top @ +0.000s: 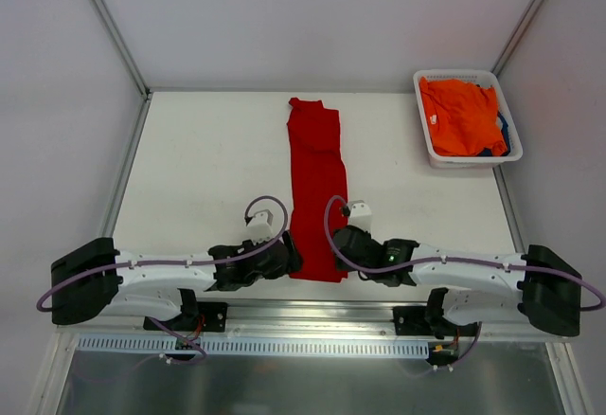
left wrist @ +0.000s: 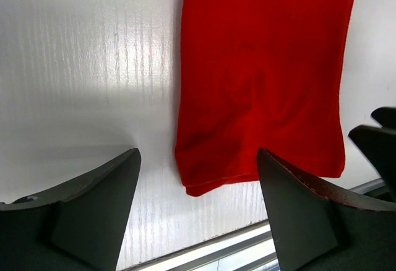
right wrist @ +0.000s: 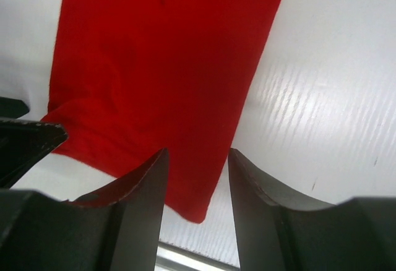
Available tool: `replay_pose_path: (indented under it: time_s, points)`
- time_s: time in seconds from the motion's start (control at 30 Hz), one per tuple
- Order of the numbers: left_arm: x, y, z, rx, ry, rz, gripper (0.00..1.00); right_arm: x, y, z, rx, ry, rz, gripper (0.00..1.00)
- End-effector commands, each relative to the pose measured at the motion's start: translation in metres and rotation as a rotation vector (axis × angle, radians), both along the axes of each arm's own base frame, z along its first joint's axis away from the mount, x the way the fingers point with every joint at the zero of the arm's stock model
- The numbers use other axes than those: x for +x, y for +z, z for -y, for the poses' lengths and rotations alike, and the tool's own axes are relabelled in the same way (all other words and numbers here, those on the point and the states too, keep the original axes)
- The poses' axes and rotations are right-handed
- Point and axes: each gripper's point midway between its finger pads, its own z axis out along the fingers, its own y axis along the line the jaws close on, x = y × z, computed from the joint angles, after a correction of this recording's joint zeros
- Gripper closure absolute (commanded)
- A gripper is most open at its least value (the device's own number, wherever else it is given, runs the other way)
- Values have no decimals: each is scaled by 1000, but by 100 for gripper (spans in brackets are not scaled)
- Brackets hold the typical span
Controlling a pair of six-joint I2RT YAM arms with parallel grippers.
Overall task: Fold and stack the t-shirts
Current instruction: Fold the tshirt
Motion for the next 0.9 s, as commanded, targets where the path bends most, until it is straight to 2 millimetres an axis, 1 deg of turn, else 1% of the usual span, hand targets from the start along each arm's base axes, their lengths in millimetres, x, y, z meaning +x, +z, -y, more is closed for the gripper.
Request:
replay_pose_path:
  time_s: [0.0, 0.03, 0.1, 0.13, 0.17, 0.27, 0.33, 0.43, 0.63, 0.8, 0.87]
  points:
    - [-10, -17, -18, 41, 41, -23, 23, -2, 5, 5, 17, -115, 66, 53]
    - [-13, -18, -17, 42, 34, -18, 23, -8, 5, 5, 4, -104, 85, 53]
    - [-18, -21, -18, 43, 35, -20, 23, -14, 6, 2, 16, -126, 94, 53]
    - [-19, -21, -18, 41, 34, -19, 23, -19, 6, 3, -5, -117, 112, 53]
    - [-22, -22, -19, 40, 35, -16, 23, -22, 10, 1, -1, -118, 122, 53]
    - [-26, -25, -21, 47, 31, -6, 23, -31, 9, -2, -12, -117, 151, 53]
    - [-27, -27, -23, 52, 32, 1, 23, -38, 11, -6, -4, -100, 169, 53]
    - [-29, -27, -25, 50, 40, 15, 24, -45, 10, -4, 8, -93, 176, 53]
    - [-29, -35, -36, 58, 75, 29, 24, -54, 2, 5, 31, -100, 193, 53]
    - [-26, -36, -37, 67, 94, 42, 24, -58, -4, 4, 38, -111, 213, 53]
    - [-24, -35, -36, 76, 96, 50, 24, -59, -6, 8, 47, -123, 232, 53]
